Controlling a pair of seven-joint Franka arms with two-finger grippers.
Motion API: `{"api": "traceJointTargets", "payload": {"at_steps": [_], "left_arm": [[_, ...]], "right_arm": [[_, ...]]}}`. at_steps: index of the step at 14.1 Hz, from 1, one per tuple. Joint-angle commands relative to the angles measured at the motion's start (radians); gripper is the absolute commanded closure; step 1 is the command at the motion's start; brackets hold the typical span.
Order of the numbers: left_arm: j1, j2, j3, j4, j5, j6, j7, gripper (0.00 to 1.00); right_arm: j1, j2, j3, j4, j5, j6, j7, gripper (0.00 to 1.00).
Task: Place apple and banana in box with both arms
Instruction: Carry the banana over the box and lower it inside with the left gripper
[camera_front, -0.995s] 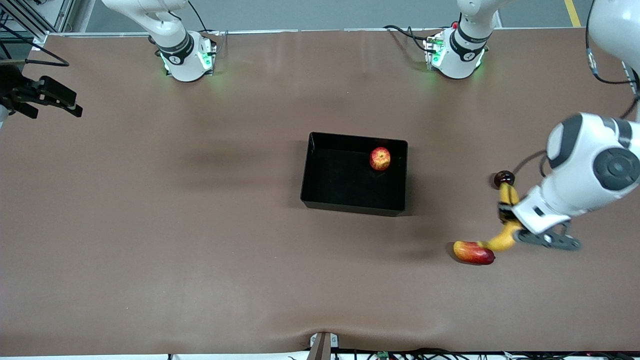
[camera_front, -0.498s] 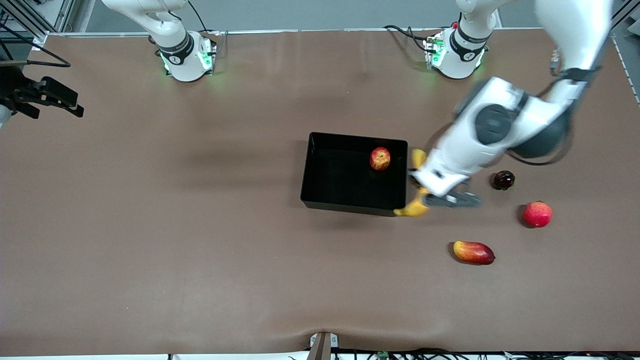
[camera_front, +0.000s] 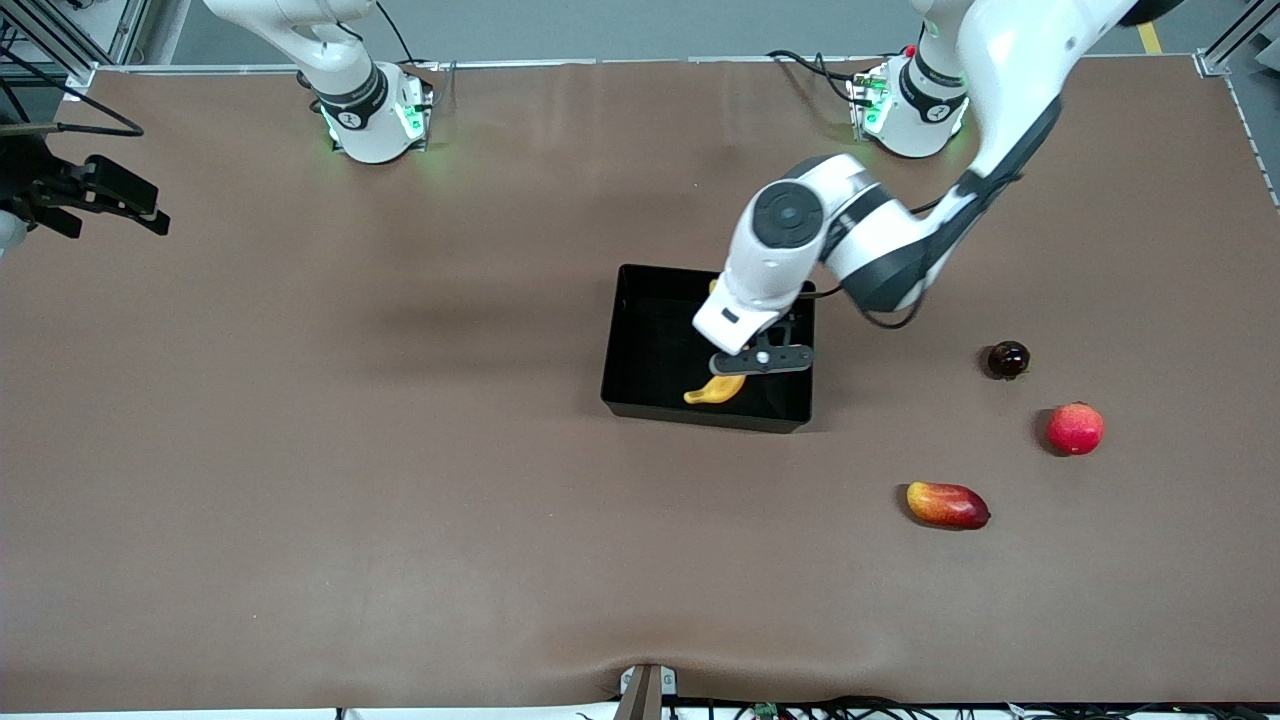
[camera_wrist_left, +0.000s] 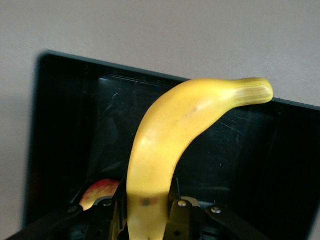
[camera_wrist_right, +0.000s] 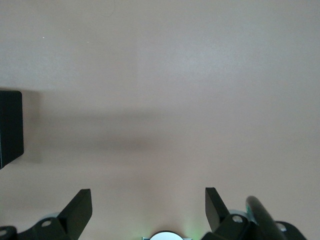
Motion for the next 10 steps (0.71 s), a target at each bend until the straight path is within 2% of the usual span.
{"api": "traceJointTargets", "payload": {"at_steps": [1, 5, 7, 8, 9, 10], "left_arm": [[-0.046, 0.121, 0.027, 0.027, 0.113, 0.092, -0.111, 1.0], [-0.209, 0.157, 0.177, 0.038, 0.133, 0.157, -0.145, 1.0], [-0.253, 0.171, 0.218, 0.048, 0.116, 0.172, -0.153, 1.0], [-0.26, 0.172, 0.22, 0.05, 0.115, 0.172, -0.171, 0.75], [-0.258, 0.169, 0.22, 0.05, 0.115, 0.172, -0.192, 0.45], [-0.257, 0.159, 0.219, 0.054, 0.116, 0.172, -0.218, 0.11]], "right_arm": [[-0.018, -0.009, 0.015, -0.012, -0.015, 0.0, -0.004, 0.0], [-0.019, -0.007, 0.015, -0.014, -0.015, 0.0, -0.003, 0.0], [-0.019, -0.007, 0.015, -0.014, -0.015, -0.001, -0.003, 0.0], [-0.019, -0.007, 0.015, -0.014, -0.015, 0.0, -0.003, 0.0], [-0.019, -0.007, 0.015, -0.014, -0.015, 0.0, -0.003, 0.0], [-0.019, -0.006, 0.015, -0.014, -0.015, 0.0, -0.003, 0.0]]}}
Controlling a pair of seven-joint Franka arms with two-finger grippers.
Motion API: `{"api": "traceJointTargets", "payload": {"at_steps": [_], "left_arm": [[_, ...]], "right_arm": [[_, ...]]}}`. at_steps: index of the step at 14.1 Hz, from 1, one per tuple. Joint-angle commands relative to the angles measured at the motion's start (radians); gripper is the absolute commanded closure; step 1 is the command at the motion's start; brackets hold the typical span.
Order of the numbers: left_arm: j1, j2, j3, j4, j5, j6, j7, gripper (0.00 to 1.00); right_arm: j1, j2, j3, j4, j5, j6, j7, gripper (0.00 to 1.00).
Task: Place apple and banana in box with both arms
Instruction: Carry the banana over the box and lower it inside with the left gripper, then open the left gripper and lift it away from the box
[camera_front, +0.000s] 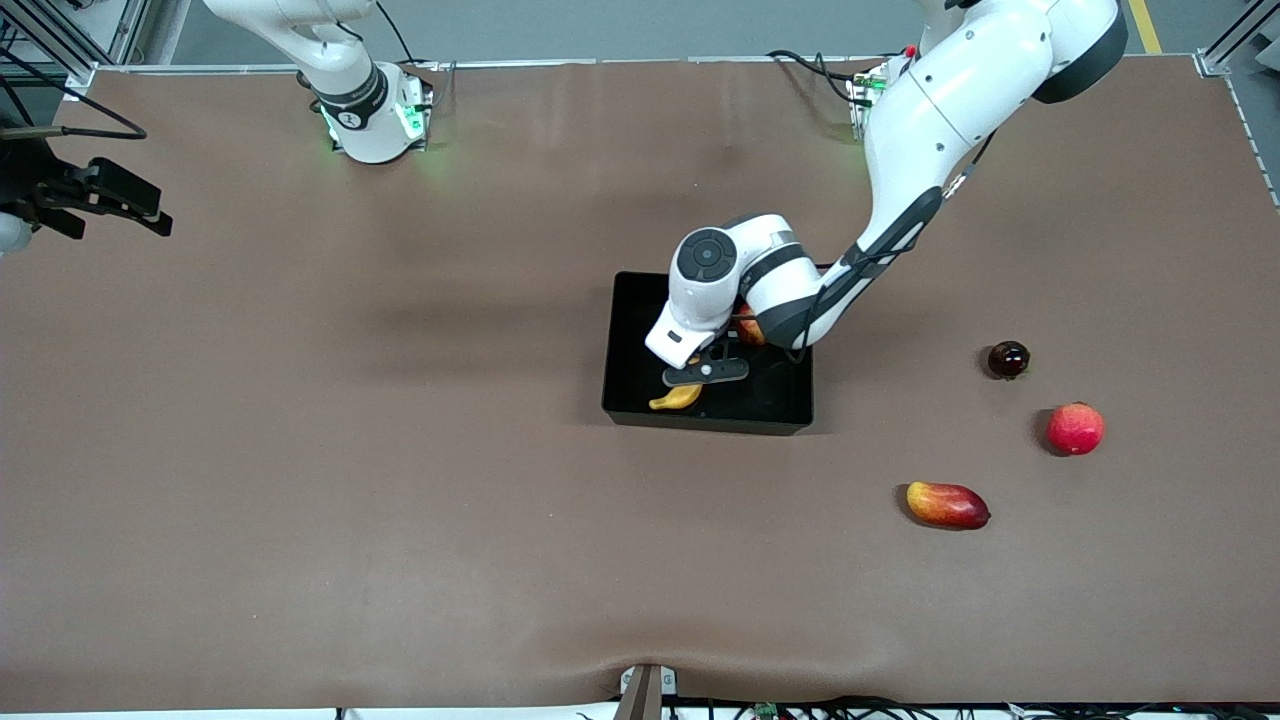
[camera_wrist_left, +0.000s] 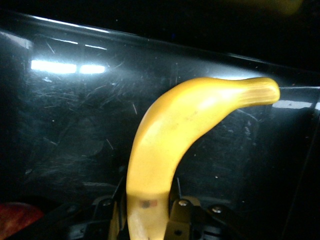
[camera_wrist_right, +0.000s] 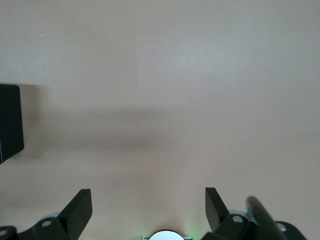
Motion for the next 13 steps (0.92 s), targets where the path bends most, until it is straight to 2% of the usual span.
{"api": "traceJointTargets", "payload": {"at_steps": [1, 4, 6, 10, 13], "left_arm": [[-0.001, -0.036, 0.011, 0.028, 0.01, -0.003, -0.05, 0.0], [0.026, -0.152, -0.005, 0.079, -0.004, -0.133, -0.039, 0.0], [0.058, -0.231, -0.008, 0.145, -0.064, -0.253, -0.012, 0.0], [0.171, -0.369, -0.009, 0.284, -0.246, -0.51, 0.285, 0.0], [0.297, -0.459, -0.009, 0.303, -0.347, -0.586, 0.5, 0.0]], "right_arm": [[-0.019, -0.007, 0.015, -0.007, -0.015, 0.0, -0.003, 0.0], [-0.02, -0.007, 0.015, -0.007, -0.015, 0.0, -0.003, 0.0], [-0.023, -0.008, 0.015, -0.007, -0.015, 0.0, -0.003, 0.0], [-0.023, -0.011, 0.014, -0.004, -0.03, 0.011, -0.008, 0.0], [-0.025, -0.01, 0.014, -0.004, -0.055, 0.013, -0.009, 0.0]]}}
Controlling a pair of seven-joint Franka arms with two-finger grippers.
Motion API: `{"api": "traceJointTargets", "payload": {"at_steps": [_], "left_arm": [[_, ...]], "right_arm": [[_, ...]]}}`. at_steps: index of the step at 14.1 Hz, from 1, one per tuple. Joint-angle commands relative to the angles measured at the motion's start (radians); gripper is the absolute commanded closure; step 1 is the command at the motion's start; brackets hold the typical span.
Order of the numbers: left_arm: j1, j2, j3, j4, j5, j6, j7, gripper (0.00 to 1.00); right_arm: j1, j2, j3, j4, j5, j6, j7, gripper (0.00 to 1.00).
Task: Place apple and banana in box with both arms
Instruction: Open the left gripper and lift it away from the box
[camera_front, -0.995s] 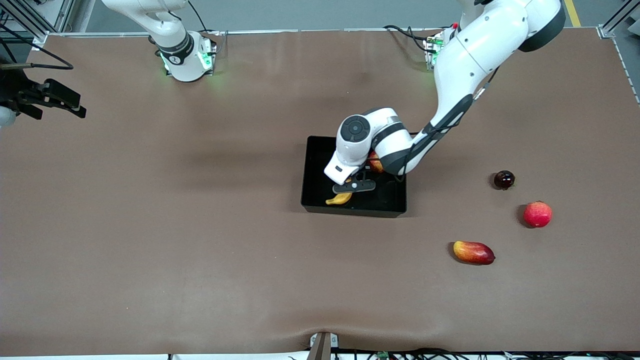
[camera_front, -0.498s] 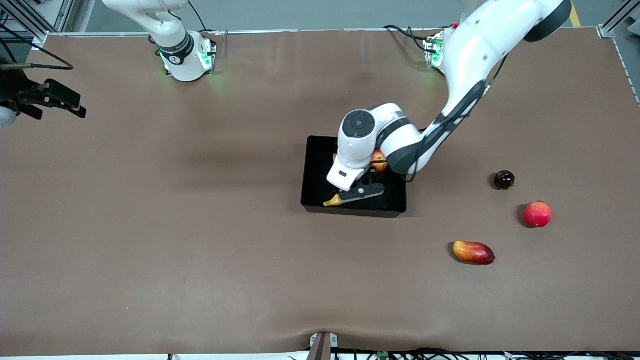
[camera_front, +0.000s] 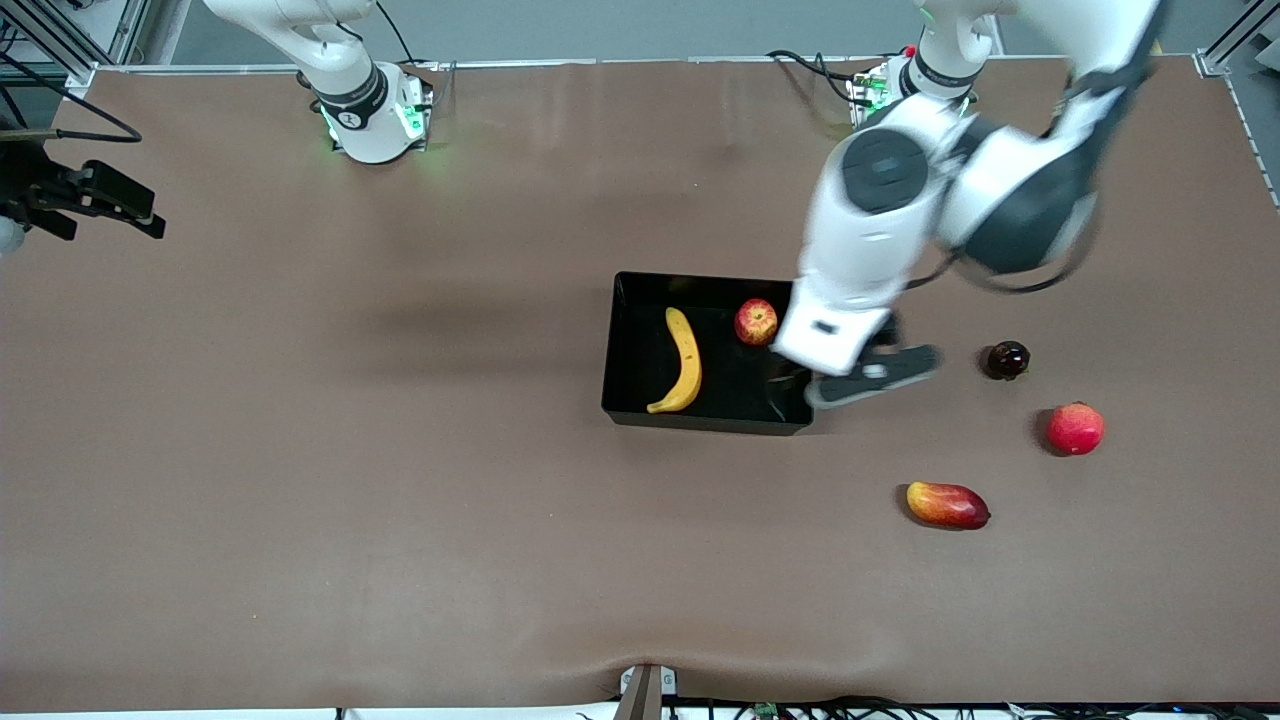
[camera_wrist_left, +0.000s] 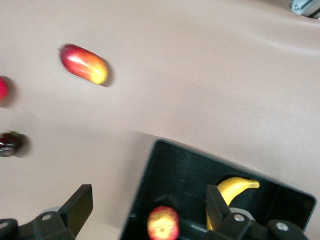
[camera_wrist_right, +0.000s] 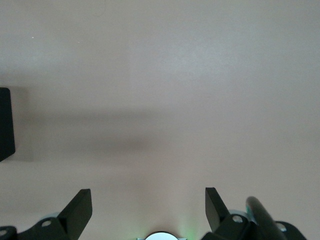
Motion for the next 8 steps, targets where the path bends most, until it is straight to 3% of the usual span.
{"api": "traceJointTargets", "payload": {"at_steps": [1, 6, 8], "left_arm": [[0.118, -0.076, -0.005, -0.003, -0.085, -0.051, 0.185, 0.0], [0.29, -0.149, -0.006, -0.001, -0.105, -0.086, 0.429, 0.0], [0.336, -0.194, -0.003, -0.001, -0.165, -0.098, 0.489, 0.0]], "right_arm": [[-0.021, -0.01, 0.016, -0.003, -0.027, 0.004, -0.009, 0.0], [-0.021, -0.01, 0.016, -0.005, -0.028, -0.001, -0.011, 0.0], [-0.021, -0.01, 0.016, -0.005, -0.027, -0.004, -0.009, 0.0]]}}
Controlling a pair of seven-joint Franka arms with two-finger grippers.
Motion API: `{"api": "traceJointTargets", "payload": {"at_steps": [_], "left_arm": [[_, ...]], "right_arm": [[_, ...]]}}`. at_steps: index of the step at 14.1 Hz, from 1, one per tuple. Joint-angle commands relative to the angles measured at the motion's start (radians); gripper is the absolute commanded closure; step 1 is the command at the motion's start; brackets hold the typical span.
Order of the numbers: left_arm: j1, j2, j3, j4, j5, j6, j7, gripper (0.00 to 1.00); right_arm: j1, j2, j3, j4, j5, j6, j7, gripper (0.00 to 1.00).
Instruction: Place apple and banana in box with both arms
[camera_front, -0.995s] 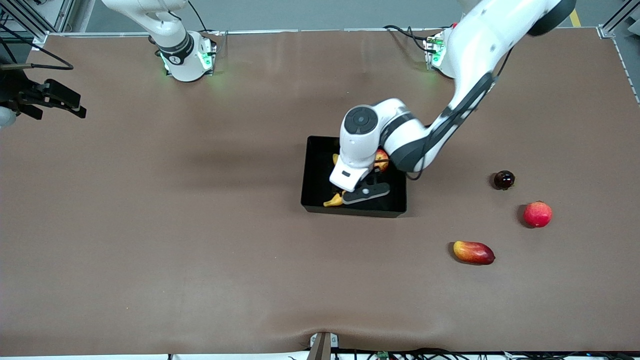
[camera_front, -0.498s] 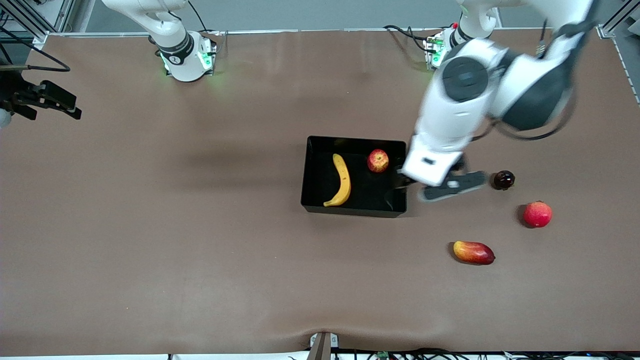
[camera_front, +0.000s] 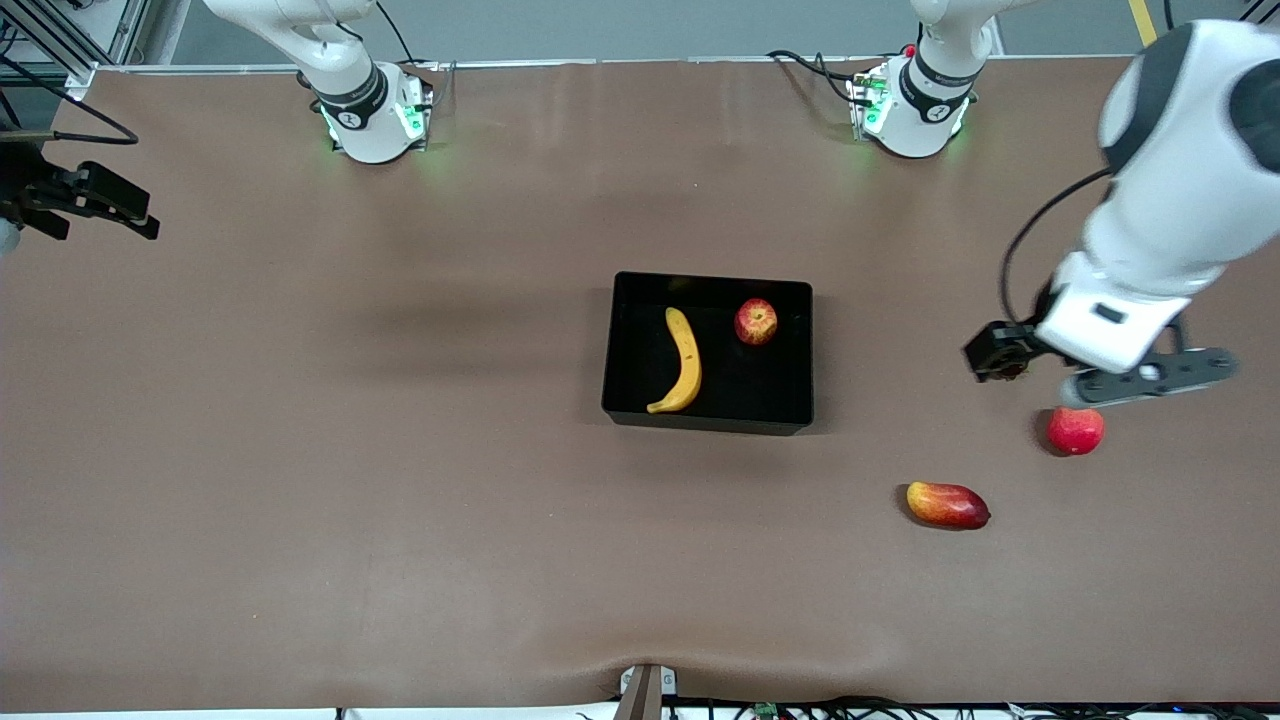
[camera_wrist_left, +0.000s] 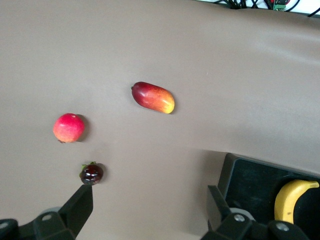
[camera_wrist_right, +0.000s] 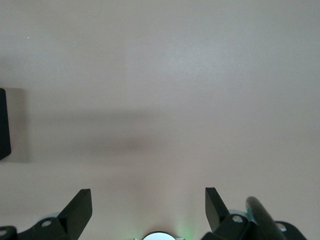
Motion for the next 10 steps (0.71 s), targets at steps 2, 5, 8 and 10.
{"api": "traceJointTargets", "payload": {"at_steps": [2, 5, 8, 10], "left_arm": [[0.061, -0.085, -0.003, -0.013, -0.06, -0.068, 0.088, 0.0], [0.07, -0.142, 0.005, -0.013, -0.061, -0.12, 0.124, 0.0], [0.079, -0.175, 0.003, -0.013, -0.07, -0.183, 0.13, 0.0], [0.079, -0.195, 0.012, -0.016, -0.11, -0.186, 0.139, 0.0]], "right_arm": [[-0.022, -0.01, 0.015, -0.005, -0.018, -0.004, -0.009, 0.0], [-0.033, -0.01, 0.015, -0.005, -0.015, -0.004, -0.011, 0.0], [-0.036, -0.01, 0.015, -0.004, -0.013, -0.004, -0.014, 0.0], [-0.037, -0.01, 0.015, -0.002, -0.013, -0.004, -0.014, 0.0]]}}
